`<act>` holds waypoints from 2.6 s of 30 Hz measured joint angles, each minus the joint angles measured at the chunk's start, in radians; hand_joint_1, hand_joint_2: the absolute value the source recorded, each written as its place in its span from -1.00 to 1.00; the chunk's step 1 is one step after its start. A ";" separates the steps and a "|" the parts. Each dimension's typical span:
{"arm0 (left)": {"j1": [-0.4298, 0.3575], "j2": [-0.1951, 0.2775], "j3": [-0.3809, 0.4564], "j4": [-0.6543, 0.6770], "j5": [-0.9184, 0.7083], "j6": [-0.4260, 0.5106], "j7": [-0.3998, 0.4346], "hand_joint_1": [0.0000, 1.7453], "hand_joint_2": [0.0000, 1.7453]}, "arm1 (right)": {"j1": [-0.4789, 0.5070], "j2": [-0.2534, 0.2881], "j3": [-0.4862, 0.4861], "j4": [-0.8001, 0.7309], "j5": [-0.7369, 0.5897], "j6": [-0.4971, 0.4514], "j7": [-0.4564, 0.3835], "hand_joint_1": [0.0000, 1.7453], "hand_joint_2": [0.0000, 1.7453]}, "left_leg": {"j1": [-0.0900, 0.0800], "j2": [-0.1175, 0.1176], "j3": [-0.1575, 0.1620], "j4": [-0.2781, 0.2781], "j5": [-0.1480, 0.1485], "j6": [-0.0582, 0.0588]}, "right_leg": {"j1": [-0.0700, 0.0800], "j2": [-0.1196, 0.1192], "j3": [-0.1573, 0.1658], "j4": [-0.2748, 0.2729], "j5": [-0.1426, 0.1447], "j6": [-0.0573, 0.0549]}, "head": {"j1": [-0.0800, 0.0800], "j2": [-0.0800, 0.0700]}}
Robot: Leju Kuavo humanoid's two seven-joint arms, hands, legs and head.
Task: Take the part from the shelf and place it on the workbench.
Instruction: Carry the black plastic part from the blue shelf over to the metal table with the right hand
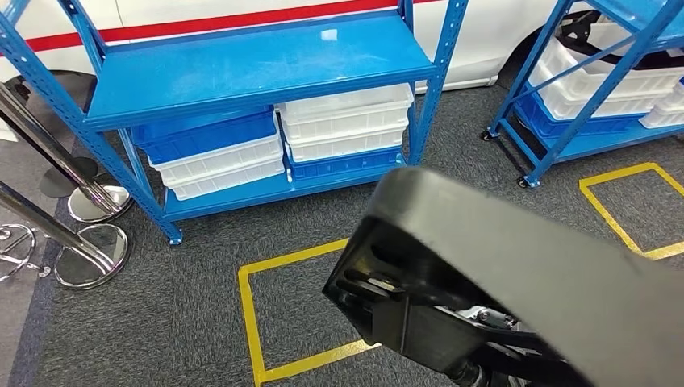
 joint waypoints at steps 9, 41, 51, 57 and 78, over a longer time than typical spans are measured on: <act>0.000 0.000 0.004 0.000 0.000 0.001 -0.002 -1.00 1.00 | -0.005 0.000 0.010 0.000 0.000 -0.002 0.000 1.00 1.00 | 0.001 0.119 -0.002 -0.021 0.020 0.029 | -0.002 -0.094 -0.117 0.257 -0.114 0.031 | 0.001 0.000; -0.005 0.044 0.049 -0.001 -0.032 0.009 -0.171 -1.00 1.00 | 0.133 0.067 -0.029 -0.010 -0.085 0.001 -0.035 1.00 1.00 | 0.001 0.143 0.016 -0.030 0.007 0.024 | -0.006 -0.106 -0.082 0.177 -0.065 0.024 | 0.003 0.000; -0.008 0.089 0.082 -0.001 -0.039 -0.004 -0.162 -1.00 1.00 | 0.205 0.141 -0.058 -0.053 -0.075 0.032 -0.038 1.00 1.00 | 0.002 0.108 -0.023 0.116 -0.108 -0.020 | 0.005 -0.103 0.014 -0.015 -0.012 -0.032 | 0.002 0.000; -0.002 0.095 0.097 -0.001 -0.041 -0.008 -0.164 -1.00 1.00 | 0.214 0.150 -0.058 -0.052 -0.061 0.062 -0.037 1.00 1.00 | 0.005 0.049 -0.057 0.136 -0.048 -0.017 | 0.007 -0.021 0.015 -0.005 -0.014 -0.032 | 0.002 0.000; -0.010 0.044 0.139 -0.001 -0.035 -0.053 -0.199 -1.00 1.00 | 0.210 0.145 -0.089 0.006 -0.090 0.178 -0.038 1.00 1.00 | -0.005 0.181 0.022 -0.015 -0.014 0.000 | 0.024 -0.135 0.017 -0.018 -0.015 -0.016 | 0.002 0.000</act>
